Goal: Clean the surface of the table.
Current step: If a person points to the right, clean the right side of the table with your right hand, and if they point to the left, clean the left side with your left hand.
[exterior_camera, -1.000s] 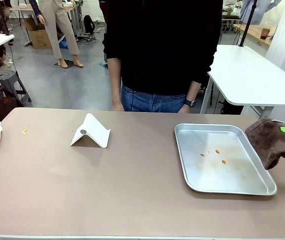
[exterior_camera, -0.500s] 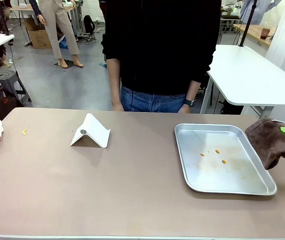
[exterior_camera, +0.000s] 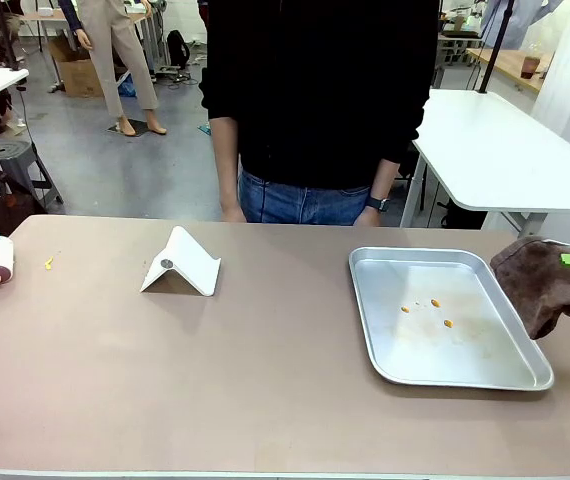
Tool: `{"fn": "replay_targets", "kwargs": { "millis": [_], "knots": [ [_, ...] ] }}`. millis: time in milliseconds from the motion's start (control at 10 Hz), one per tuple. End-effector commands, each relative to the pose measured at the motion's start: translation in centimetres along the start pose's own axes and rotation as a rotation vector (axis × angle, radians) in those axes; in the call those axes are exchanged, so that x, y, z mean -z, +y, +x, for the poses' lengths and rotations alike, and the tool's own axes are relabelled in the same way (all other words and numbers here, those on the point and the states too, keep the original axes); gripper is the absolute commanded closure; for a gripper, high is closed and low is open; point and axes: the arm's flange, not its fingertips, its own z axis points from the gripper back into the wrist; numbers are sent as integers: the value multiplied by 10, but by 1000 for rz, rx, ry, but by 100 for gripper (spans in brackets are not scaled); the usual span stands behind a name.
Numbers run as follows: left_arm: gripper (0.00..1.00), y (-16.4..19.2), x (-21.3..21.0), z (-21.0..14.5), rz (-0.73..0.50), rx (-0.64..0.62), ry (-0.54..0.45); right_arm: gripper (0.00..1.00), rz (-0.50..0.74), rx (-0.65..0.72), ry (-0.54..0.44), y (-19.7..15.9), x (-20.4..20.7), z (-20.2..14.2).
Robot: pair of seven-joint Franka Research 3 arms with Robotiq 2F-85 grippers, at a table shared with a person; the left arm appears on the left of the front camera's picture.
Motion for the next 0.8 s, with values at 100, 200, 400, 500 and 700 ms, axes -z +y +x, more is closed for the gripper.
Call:
{"fn": "replay_targets", "kwargs": {
  "millis": [100, 200, 400, 500, 700],
  "knots": [
    [78, -2, 26, 10, 38, -7, 63, 100, 5, -5, -3, 2, -2, -1],
    [78, -3, 36, 15, 44, -9, 72, 100, 5, -5, -3, 2, -2, -1],
    [78, -9, 57, 18, 57, -12, 116, 100, 5, -5, -3, 2, -2, -1],
    [78, -12, 66, 20, 66, -8, 131, 100, 5, -5, -3, 2, -2, -1],
    [78, -16, 83, 23, 70, -5, 159, 100, 5, -5, -3, 2, -2, -1]
  ]
}}
